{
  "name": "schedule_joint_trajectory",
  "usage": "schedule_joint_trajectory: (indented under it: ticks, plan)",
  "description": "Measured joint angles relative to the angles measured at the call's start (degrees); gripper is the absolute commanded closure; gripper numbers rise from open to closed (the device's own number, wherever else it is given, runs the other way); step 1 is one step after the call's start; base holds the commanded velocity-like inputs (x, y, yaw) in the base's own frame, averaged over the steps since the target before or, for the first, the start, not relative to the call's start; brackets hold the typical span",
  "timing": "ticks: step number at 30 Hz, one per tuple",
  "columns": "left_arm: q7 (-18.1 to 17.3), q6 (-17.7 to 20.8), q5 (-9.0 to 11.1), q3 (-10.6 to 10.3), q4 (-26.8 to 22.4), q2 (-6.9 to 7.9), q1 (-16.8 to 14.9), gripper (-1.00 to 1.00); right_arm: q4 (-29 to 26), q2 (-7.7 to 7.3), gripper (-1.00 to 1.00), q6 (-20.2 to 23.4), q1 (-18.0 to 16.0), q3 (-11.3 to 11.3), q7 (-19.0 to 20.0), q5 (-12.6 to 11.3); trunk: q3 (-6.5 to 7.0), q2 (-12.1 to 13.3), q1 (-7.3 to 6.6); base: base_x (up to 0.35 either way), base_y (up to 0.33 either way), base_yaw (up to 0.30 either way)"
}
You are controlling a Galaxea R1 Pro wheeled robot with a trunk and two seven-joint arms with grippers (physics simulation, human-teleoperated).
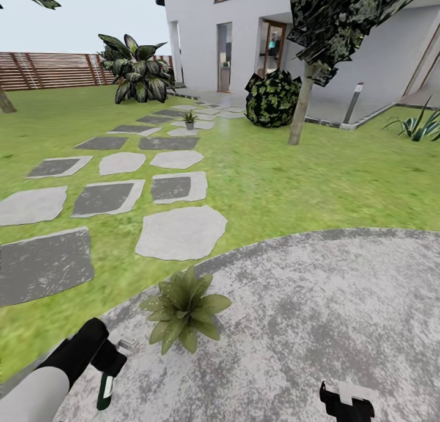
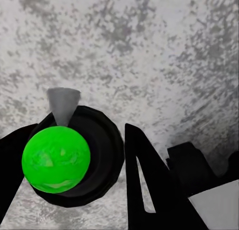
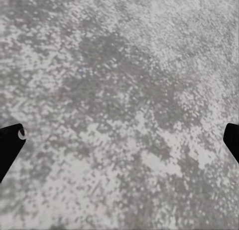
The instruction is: Pick up the pesticide atomizer in the garden and spray insectifuge to fully cover both potted plants in the garden.
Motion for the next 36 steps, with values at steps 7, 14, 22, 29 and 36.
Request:
schedule_joint_trajectory:
  ticks: [7, 14, 22, 29, 36]
  plan:
    - [4.65, -1.04, 1.77, 0.08, -0.02, -1.09, 0.00, 1.00, 0.04, -0.27, -1.00, 0.00, 0.00, 0.04, 0.21, 0.10, 0.00, 0.00, 0.00, 0.000, 0.000, 0.002]
    - [4.66, -6.14, 6.01, 0.01, 0.49, -1.14, 0.00, 1.00, 0.05, -0.01, -1.00, 0.00, 0.00, 0.06, 0.01, 0.10, 0.00, 0.00, 0.00, 0.000, 0.000, 0.036]
    - [8.50, -6.20, 5.98, -0.11, 2.15, -1.14, 0.20, 1.00, 0.04, 0.02, -1.00, 0.00, -0.01, 0.07, -0.02, 0.01, 0.00, 0.00, -0.01, 0.080, 0.000, 0.265]
    - [10.36, -6.17, 6.42, -0.09, 2.59, -1.25, 0.26, 1.00, 0.04, -0.01, -1.00, 0.00, 0.00, 0.01, -0.02, 0.01, 0.00, 0.00, -0.02, 0.094, 0.000, 0.174]
    - [10.42, -6.18, 6.18, -0.14, 2.60, -1.77, 0.26, 1.00, 0.04, -0.01, -1.00, 0.00, 0.00, 0.00, -0.02, 0.01, 0.00, 0.00, -0.03, 0.230, 0.000, 0.007]
